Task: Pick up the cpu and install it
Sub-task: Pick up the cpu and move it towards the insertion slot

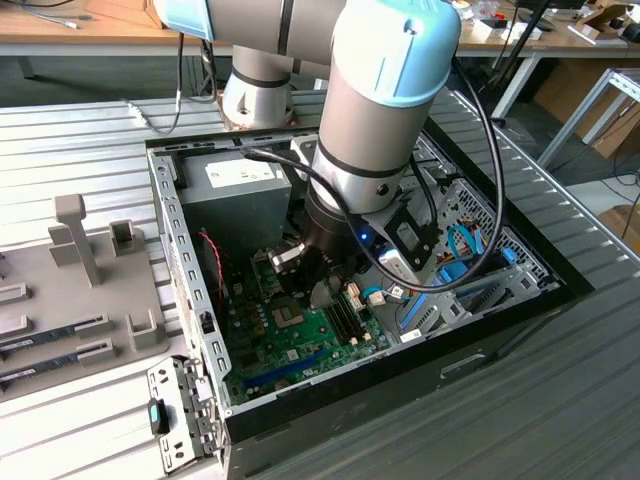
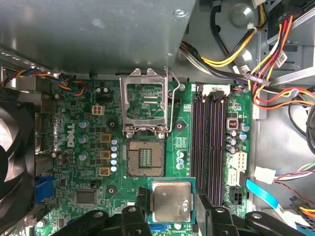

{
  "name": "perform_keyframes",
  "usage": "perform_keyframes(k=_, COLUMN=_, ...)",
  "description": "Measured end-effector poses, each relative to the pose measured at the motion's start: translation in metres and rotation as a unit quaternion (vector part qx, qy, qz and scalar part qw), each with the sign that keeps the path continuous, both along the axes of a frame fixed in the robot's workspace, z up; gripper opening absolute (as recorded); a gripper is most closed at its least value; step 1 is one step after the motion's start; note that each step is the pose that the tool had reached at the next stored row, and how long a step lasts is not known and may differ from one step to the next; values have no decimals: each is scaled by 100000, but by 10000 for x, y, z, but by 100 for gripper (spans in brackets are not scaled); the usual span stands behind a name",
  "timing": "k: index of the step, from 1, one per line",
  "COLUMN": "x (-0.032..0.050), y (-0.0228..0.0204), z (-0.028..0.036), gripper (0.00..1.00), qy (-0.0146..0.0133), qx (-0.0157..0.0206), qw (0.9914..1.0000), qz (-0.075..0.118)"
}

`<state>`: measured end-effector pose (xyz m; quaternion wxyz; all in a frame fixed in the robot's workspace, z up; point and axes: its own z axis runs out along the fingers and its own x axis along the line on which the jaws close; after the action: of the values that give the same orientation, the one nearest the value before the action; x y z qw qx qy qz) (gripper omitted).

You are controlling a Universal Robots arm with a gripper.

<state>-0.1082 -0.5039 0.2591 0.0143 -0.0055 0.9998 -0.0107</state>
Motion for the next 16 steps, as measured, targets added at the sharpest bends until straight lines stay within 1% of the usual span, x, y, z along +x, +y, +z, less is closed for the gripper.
perform_keyframes(k=8, x=-14, y=0, z=-30, gripper=47, qy=-5, qx=9, qw=100000, qz=-1)
perform_keyframes(k=16, x=-17, y=0, z=-115, gripper=47, qy=-1, qx=6, qw=100000, qz=0)
